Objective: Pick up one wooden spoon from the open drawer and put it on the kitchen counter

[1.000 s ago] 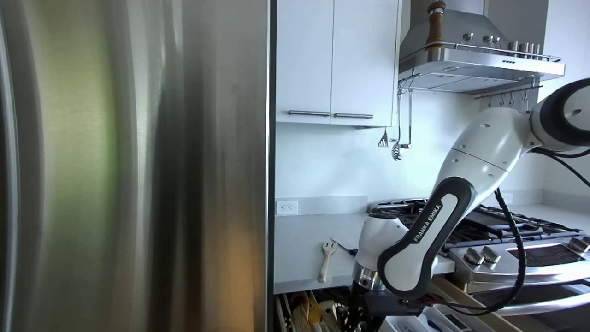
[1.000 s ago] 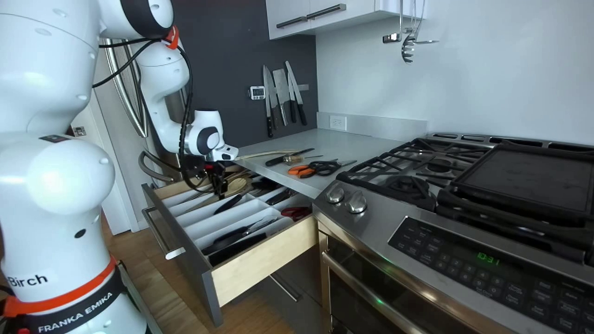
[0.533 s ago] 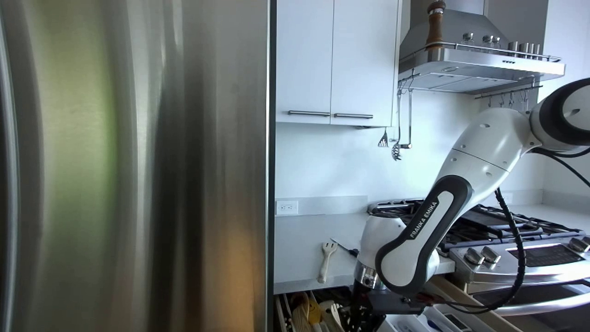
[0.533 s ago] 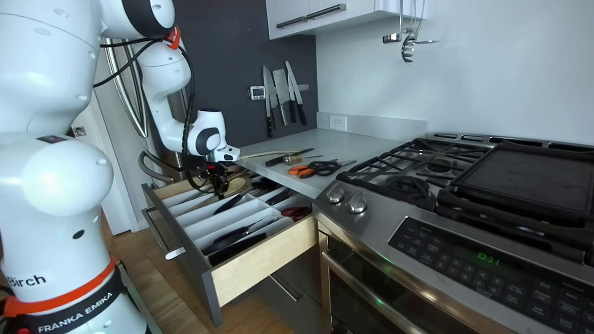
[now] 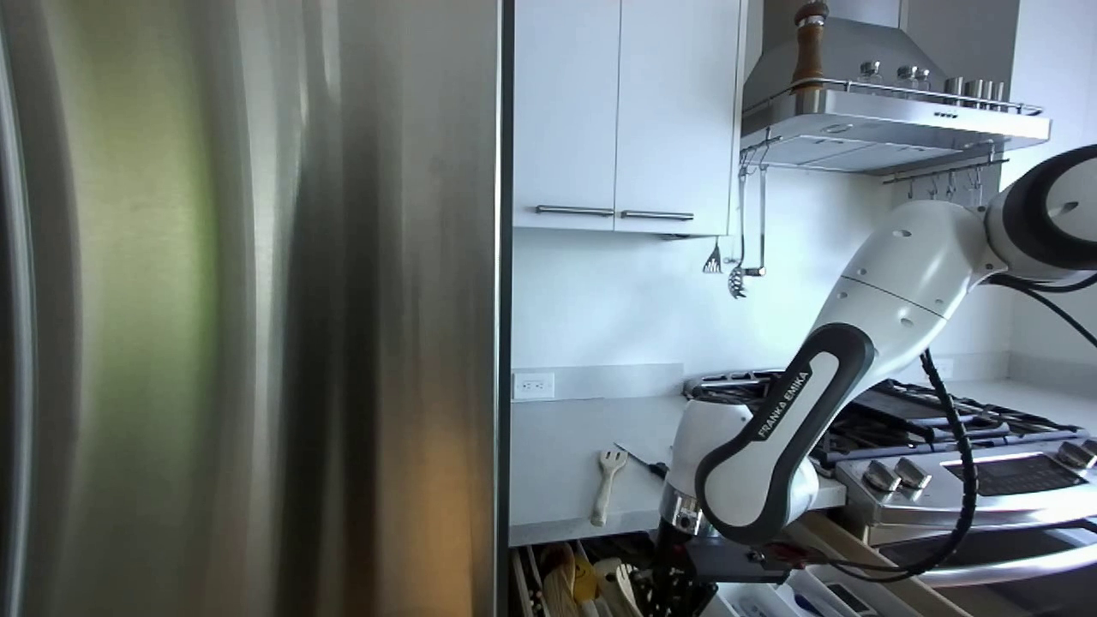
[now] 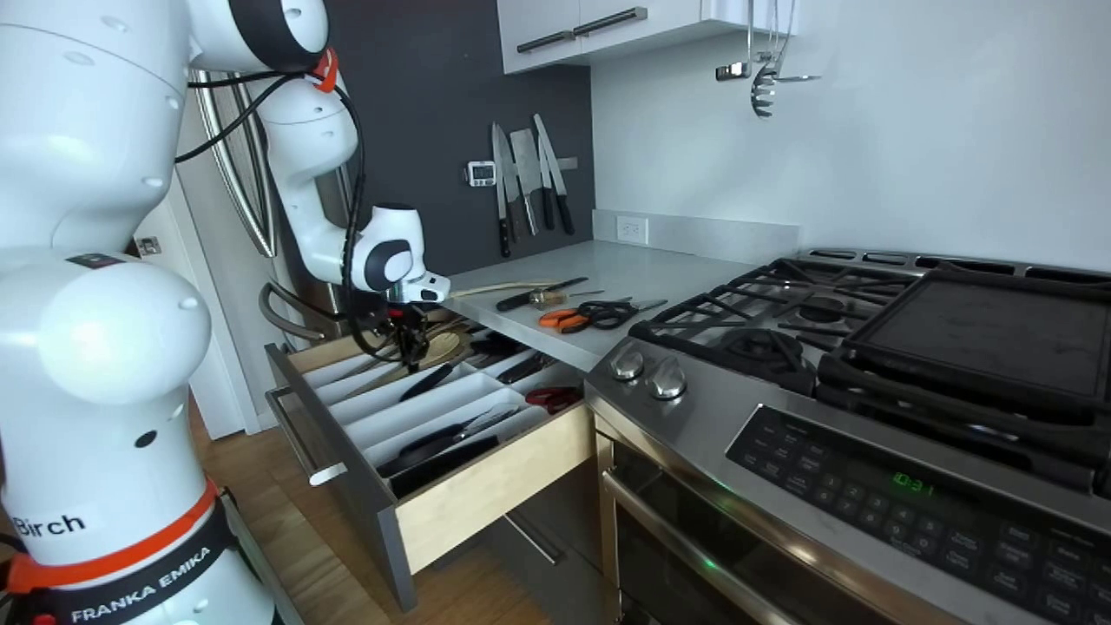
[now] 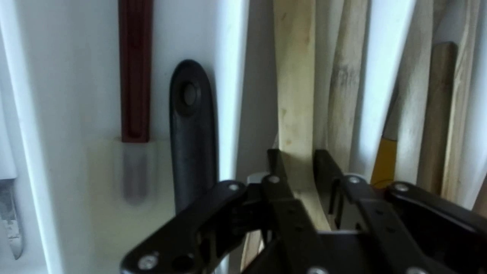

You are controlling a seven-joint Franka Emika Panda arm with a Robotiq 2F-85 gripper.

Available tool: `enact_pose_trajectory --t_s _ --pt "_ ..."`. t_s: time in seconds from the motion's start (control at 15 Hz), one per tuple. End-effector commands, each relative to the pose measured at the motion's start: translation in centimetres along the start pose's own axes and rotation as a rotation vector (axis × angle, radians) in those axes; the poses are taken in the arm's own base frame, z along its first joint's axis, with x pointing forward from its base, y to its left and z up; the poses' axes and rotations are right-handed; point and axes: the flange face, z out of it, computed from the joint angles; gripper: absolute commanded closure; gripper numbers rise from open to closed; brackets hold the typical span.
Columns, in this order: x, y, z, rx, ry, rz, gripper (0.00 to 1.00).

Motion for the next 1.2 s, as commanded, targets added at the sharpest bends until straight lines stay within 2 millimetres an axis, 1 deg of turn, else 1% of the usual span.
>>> enact_pose_trajectory --t_s 0.0,0.33,0.87,1.13 --pt "-0.6 0.2 -1.4 0.021 -0.017 0.016 0.94" --pt "0.1 0.1 -3.6 0.037 -0.044 0.072 0.94" --pt "1.2 1.8 -5.5 0.057 -0.192 0.229 0.94" --pt "1.8 2.4 -6.9 0.118 -0.233 0.289 0.94"
